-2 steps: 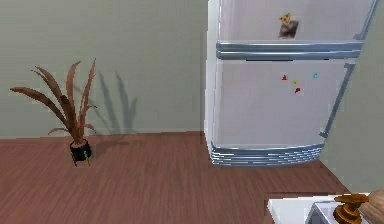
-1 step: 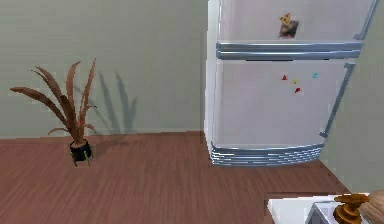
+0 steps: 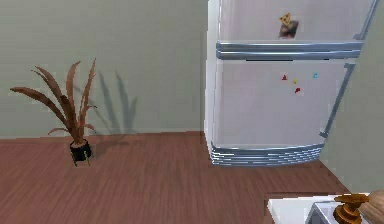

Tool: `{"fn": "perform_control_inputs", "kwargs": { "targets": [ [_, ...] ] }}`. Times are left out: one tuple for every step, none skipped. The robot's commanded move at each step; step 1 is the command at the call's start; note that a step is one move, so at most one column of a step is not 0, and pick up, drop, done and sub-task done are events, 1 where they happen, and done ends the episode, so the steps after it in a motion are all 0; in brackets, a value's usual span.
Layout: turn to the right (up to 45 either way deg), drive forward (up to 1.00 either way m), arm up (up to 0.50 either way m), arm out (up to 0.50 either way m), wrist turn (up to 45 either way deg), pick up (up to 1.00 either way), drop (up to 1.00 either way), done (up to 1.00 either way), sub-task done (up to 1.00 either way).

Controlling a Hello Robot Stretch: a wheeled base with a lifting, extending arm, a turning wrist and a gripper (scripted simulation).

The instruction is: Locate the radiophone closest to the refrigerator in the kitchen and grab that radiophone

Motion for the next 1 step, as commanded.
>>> {"fn": "perform_control_inputs", "kwargs": {
  "targets": [
    [0.0,0.00,0.00,0.00,45.0,0.00,0.00,0.00,0.00]
  ]
}}
